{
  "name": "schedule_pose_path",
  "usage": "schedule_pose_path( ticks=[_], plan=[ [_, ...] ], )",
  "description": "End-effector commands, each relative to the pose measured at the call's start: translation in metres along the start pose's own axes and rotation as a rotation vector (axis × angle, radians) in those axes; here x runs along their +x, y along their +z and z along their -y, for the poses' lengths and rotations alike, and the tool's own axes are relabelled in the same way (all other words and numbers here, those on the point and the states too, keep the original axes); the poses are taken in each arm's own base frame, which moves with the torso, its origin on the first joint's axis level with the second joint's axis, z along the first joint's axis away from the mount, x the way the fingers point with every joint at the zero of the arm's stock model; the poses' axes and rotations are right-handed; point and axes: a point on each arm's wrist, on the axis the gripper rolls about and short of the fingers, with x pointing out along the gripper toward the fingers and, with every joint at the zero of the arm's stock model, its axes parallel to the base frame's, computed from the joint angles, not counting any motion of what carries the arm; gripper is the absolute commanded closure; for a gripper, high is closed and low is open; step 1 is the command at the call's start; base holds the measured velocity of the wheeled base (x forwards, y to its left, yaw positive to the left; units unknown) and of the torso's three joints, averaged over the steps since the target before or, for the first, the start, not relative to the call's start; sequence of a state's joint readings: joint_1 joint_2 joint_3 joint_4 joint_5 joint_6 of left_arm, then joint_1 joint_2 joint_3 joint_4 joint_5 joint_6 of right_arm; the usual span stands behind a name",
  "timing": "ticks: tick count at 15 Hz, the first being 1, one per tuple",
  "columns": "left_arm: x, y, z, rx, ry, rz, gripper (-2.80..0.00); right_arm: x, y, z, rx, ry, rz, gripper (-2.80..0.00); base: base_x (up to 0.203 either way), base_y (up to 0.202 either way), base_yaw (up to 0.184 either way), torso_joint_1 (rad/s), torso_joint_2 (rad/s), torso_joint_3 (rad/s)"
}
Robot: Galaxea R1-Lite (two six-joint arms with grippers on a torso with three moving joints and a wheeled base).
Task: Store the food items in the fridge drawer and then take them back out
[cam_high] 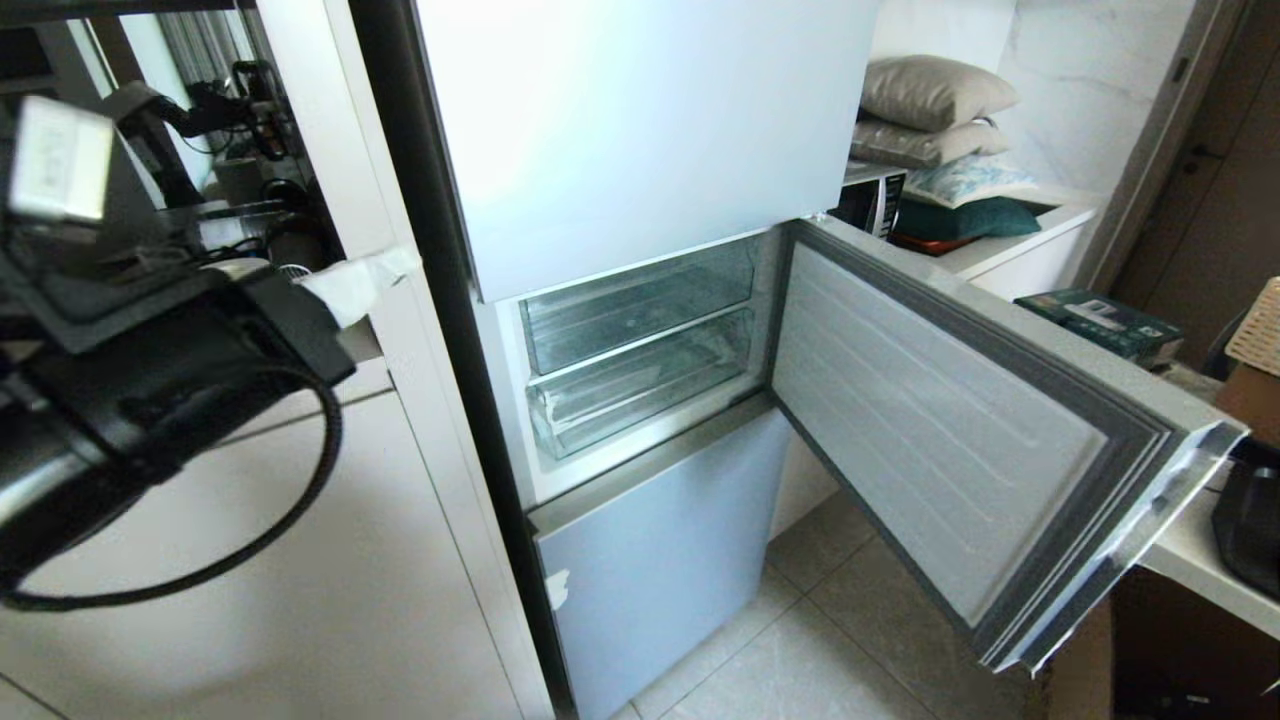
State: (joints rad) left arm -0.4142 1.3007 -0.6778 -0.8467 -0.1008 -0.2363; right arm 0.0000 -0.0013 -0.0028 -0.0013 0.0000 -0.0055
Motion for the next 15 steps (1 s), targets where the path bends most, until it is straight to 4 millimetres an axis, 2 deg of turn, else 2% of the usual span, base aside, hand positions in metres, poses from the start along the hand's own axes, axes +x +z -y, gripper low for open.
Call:
schedule_pose_path(
  ticks=[1,3,6,8,10,11,12,15],
  plan=[
    [-0.05,0.016,0.006,0.005,0.101,-0.025,0.0,0.0,0.0,0.0,-0.001,0.0,-0.001,0.0,0.0,0.0,0.0,0.0,0.0,0.0],
    [-0.077,0.007,0.004,0.032,0.187,-0.031,0.0,0.0,0.0,0.0,-0.001,0.0,-0.001,0.0,0.0,0.0,0.0,0.0,0.0,0.0],
    [-0.123,0.003,0.006,0.102,0.287,0.031,0.0,0.0,0.0,0.0,-0.001,0.0,-0.002,0.0,0.0,0.0,0.0,0.0,0.0,0.0],
    [-0.146,-0.001,0.001,0.15,0.428,0.052,0.0,0.0,0.0,0.0,-0.001,0.0,-0.001,0.0,0.0,0.0,0.0,0.0,0.0,0.0],
    [-0.163,-0.01,-0.011,0.217,0.665,0.053,0.0,0.0,0.0,0.0,-0.001,0.0,-0.001,0.0,0.0,0.0,0.0,0.0,0.0,0.0],
    [-0.175,-0.02,-0.013,0.256,0.758,0.044,0.0,0.0,0.0,0.0,-0.001,0.0,-0.001,0.0,0.0,0.0,0.0,0.0,0.0,0.0],
    [-0.187,-0.038,-0.015,0.278,0.816,0.007,0.0,0.0,0.0,0.0,-0.001,0.0,-0.002,0.0,0.0,0.0,0.0,0.0,0.0,0.0],
    [-0.214,-0.091,-0.015,0.287,0.734,-0.103,0.0,0.0,0.0,0.0,-0.001,0.0,-0.001,0.0,0.0,0.0,0.0,0.0,0.0,0.0]
  ],
)
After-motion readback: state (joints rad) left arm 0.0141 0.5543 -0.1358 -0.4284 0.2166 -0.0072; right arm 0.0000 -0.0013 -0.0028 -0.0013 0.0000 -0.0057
